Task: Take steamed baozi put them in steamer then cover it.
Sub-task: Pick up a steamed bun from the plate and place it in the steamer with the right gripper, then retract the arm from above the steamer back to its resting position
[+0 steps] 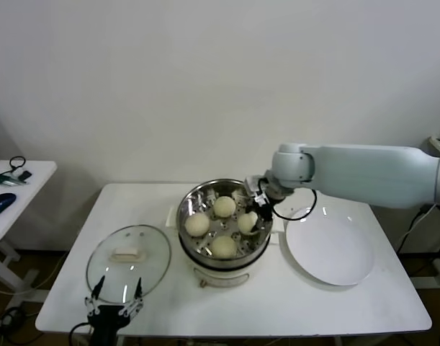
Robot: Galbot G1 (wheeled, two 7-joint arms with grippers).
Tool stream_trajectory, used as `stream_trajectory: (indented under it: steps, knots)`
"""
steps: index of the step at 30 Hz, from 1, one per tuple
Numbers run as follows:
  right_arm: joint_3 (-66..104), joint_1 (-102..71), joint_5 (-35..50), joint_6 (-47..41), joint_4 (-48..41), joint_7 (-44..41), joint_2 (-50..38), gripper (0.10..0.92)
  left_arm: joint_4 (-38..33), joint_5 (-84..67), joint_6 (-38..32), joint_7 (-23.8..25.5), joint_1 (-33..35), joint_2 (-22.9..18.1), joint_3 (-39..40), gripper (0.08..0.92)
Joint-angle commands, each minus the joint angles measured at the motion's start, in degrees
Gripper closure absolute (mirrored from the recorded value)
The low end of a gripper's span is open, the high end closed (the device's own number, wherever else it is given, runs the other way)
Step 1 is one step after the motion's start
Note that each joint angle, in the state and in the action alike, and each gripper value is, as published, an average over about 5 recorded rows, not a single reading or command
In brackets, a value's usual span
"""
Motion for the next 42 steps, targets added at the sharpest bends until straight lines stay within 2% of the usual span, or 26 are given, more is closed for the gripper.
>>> stream_trajectory:
  steps: [1, 10, 13, 18, 22, 25, 28, 34, 38, 42]
  knots:
    - [1.18, -3.77, -2.7, -0.59, -1.01, 1.12, 0.65, 0.457, 0.04, 0.05, 0.0, 0.0, 0.01, -0.04, -0.01, 0.177]
    - [1.84, -2.22, -1.8, 0.84, -1.11, 0.19, 0.19, 0.443, -0.12, 0.01, -0.11, -0.06, 0.07, 0.0, -0.08, 0.177]
    - [2.05, -1.01, -0.48, 2.25, -1.01, -0.91, -0.25, 0.39, -0.13, 0.05, -0.12, -0.05, 0.05, -0.05, 0.05, 0.177]
    - [1.73, 2.71, 0.66, 4.82, -0.86, -3.23, -2.05, 0.258, -0.21, 0.11, -0.12, -0.08, 0.02, -0.1, 0.14, 0.177]
    - [3.76, 5.25, 2.8, 5.44, -0.43, -2.66, -5.38, 0.209, -0.42, -0.05, -0.14, -0.25, 0.06, -0.18, 0.15, 0.177]
    - [9.02, 3.73, 9.67, 4.24, 0.49, 4.59, -9.54, 0.203, -0.66, -0.22, 0.04, -0.36, 0.03, -0.23, 0.23, 0.177]
    - [18.78, -3.03, 15.75, 3.45, 1.66, 18.89, -14.66, 0.203, -0.95, -0.58, 0.37, -1.0, 0.04, -0.25, 0.46, 0.177]
    - [47.62, -26.25, 16.36, 4.98, 5.17, 37.68, -24.08, 0.203, -0.83, -0.48, 0.19, -2.24, -0.31, 0.31, 0.67, 0.177]
    - [70.15, -47.4, 16.21, 7.43, 8.88, 44.77, -29.32, 0.203, -0.4, -0.29, -0.14, -1.79, -1.13, 1.29, 0.37, 0.177]
    - [95.37, -73.48, 13.5, 10.17, 12.04, 46.47, -30.68, 0.203, 0.14, -0.61, -0.26, -1.71, -2.13, 2.21, -0.27, 0.177]
